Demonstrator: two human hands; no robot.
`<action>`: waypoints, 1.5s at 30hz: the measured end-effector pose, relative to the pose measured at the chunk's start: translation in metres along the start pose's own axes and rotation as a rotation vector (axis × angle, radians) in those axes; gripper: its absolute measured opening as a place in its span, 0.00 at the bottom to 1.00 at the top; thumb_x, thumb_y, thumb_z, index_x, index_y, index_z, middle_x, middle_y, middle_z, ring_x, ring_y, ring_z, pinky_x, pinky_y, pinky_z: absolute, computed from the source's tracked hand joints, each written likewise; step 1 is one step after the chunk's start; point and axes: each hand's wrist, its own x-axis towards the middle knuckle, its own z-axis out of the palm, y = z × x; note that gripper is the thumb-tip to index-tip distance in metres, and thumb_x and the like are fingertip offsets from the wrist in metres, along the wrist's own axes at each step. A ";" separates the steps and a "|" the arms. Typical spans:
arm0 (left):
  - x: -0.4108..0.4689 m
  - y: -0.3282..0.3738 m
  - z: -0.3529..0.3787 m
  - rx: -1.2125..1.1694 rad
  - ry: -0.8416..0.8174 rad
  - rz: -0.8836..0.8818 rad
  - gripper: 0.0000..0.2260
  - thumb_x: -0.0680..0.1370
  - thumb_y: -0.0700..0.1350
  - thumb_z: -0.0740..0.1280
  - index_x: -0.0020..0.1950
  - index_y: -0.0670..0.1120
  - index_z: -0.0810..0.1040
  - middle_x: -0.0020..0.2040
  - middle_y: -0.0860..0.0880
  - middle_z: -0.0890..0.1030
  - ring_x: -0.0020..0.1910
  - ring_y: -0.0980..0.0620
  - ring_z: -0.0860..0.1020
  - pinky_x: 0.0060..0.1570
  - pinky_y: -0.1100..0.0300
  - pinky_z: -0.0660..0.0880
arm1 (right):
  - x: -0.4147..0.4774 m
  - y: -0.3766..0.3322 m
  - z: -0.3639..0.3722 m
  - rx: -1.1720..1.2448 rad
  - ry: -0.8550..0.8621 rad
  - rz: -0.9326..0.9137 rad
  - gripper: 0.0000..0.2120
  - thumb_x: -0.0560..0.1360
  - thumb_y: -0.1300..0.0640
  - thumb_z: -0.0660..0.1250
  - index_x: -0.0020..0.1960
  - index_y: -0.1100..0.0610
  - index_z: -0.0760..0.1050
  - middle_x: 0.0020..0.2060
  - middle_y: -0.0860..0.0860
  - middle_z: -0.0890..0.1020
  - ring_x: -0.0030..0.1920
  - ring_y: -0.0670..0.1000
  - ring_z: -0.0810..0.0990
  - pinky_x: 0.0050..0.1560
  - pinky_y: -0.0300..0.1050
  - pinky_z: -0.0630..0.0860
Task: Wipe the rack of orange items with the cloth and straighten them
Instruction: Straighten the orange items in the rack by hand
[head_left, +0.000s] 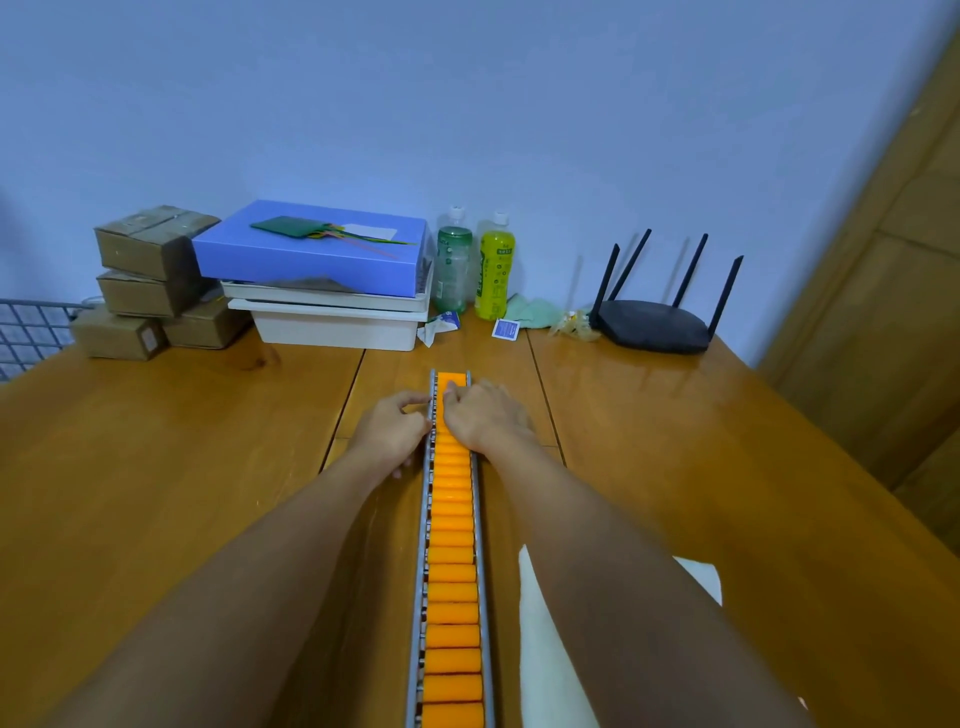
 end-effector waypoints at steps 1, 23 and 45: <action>-0.001 0.000 0.000 -0.008 0.004 -0.006 0.15 0.81 0.43 0.66 0.67 0.55 0.77 0.42 0.46 0.82 0.29 0.51 0.75 0.23 0.59 0.71 | -0.002 0.000 -0.001 -0.007 0.004 -0.001 0.28 0.83 0.41 0.44 0.67 0.54 0.76 0.65 0.55 0.75 0.66 0.57 0.71 0.63 0.57 0.68; -0.050 -0.003 0.004 0.169 0.157 0.057 0.02 0.81 0.47 0.68 0.52 0.50 0.80 0.42 0.49 0.82 0.44 0.49 0.81 0.48 0.50 0.80 | -0.065 0.001 -0.008 -0.062 0.010 -0.022 0.28 0.84 0.42 0.45 0.64 0.57 0.78 0.61 0.55 0.78 0.65 0.56 0.71 0.64 0.55 0.66; -0.121 -0.007 -0.002 0.316 0.137 0.098 0.06 0.81 0.47 0.69 0.57 0.49 0.80 0.42 0.51 0.81 0.42 0.52 0.80 0.46 0.52 0.81 | -0.143 -0.002 -0.026 -0.172 -0.029 -0.077 0.25 0.84 0.46 0.45 0.63 0.55 0.77 0.61 0.55 0.79 0.65 0.57 0.70 0.65 0.56 0.62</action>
